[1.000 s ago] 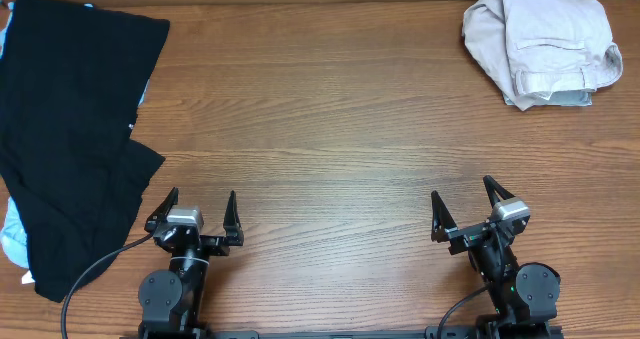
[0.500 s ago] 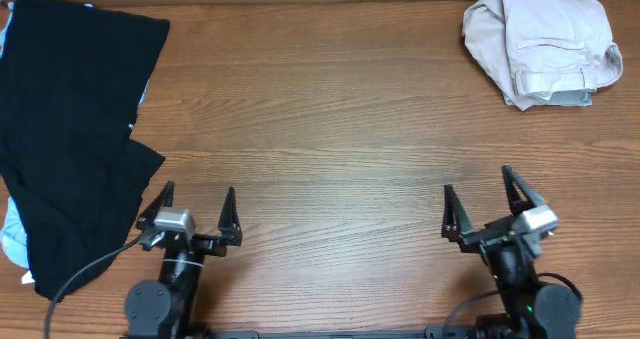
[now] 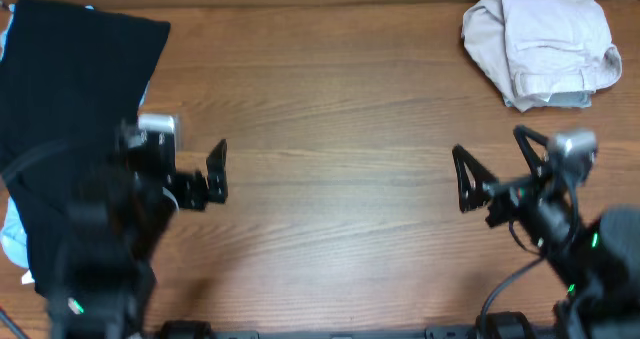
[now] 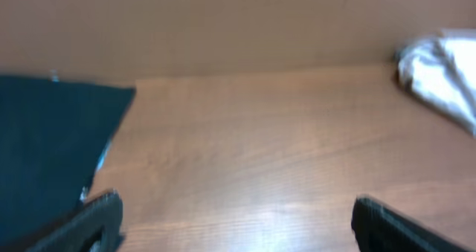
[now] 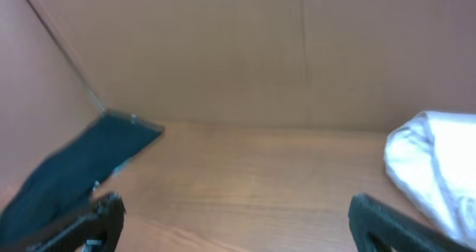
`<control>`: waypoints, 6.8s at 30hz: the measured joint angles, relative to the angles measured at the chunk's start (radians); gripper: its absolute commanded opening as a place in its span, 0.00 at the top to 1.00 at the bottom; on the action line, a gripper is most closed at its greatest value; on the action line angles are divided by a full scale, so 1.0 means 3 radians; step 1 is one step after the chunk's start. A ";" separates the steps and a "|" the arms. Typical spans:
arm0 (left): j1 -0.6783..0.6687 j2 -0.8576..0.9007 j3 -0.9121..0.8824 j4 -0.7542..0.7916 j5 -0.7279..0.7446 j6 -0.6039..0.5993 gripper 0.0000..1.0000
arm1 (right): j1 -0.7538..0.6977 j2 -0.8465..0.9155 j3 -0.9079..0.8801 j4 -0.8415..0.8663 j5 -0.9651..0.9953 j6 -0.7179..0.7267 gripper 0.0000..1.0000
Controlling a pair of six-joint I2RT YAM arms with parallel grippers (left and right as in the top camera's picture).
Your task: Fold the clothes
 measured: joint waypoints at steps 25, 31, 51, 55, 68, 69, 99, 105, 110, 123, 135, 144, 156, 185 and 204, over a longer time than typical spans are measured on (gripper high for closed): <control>0.1073 0.3655 0.2258 -0.1756 -0.0426 0.0357 0.09 | 0.0000 0.2708 0.1254 -0.1263 -0.0546 0.0053 0.01; 0.1191 0.4213 0.2260 -0.1925 -0.0434 0.0365 0.26 | 0.0000 0.2829 0.1254 -0.1269 -0.0547 0.0052 0.01; 0.1223 0.4669 0.2049 -0.1260 -0.0636 0.0327 0.31 | 0.0000 0.2923 0.1254 -0.1434 -0.0440 0.0053 0.01; 0.1221 0.4648 0.1914 -0.1194 -0.0618 0.0314 0.41 | 0.0000 0.2923 0.1254 -0.1436 -0.0434 0.0051 0.01; 0.1127 0.4616 0.1944 -0.1479 -0.0646 0.0239 0.96 | 0.0000 0.2923 0.1254 -0.1381 -0.0431 0.0052 0.01; 0.1100 0.4651 0.2074 -0.1614 -0.0646 0.0239 0.96 | 0.0000 0.2923 0.1254 -0.1366 -0.0432 0.0053 0.01; -0.0029 0.4554 0.6973 -0.2158 0.0682 -0.0031 0.96 | 0.0300 0.2923 0.1254 -0.1017 -0.0720 0.0055 0.00; -0.0031 0.4353 0.6973 -0.1424 0.1179 -0.0385 0.96 | 0.0586 0.2923 0.1254 -0.0791 -0.0743 0.0055 0.00; -0.0031 0.4150 0.6990 -0.1179 0.1437 -0.0621 0.96 | 0.0708 0.2923 0.1254 -0.0557 -0.0750 0.0052 0.00; -0.0031 0.3881 0.7017 -0.1090 0.1591 -0.0811 0.96 | 0.0922 0.3136 0.1254 -0.0334 -0.0790 0.0055 0.01; -0.0031 0.3881 0.7017 -0.1094 0.1677 -0.0874 0.96 | 0.0956 0.3251 0.1254 -0.0235 -0.0774 0.0051 0.96; -0.0031 0.3881 0.7017 -0.1088 0.1779 -0.0884 0.96 | 0.0960 0.3251 0.1255 -0.0116 -0.0769 0.0043 0.43; -0.0031 0.3881 0.7017 -0.0932 0.1902 -0.0961 0.96 | 0.1162 0.3670 0.1255 -0.0053 -0.0823 0.0055 0.32; -0.0031 0.3881 0.7017 -0.0933 0.1952 -0.0983 0.96 | 0.1340 0.4064 0.1261 0.0673 -0.1003 0.0128 0.96; -0.0031 0.3881 0.7017 -0.0938 0.1952 -0.0983 0.96 | 0.1205 0.4070 0.1261 0.0619 -0.1130 0.0179 0.34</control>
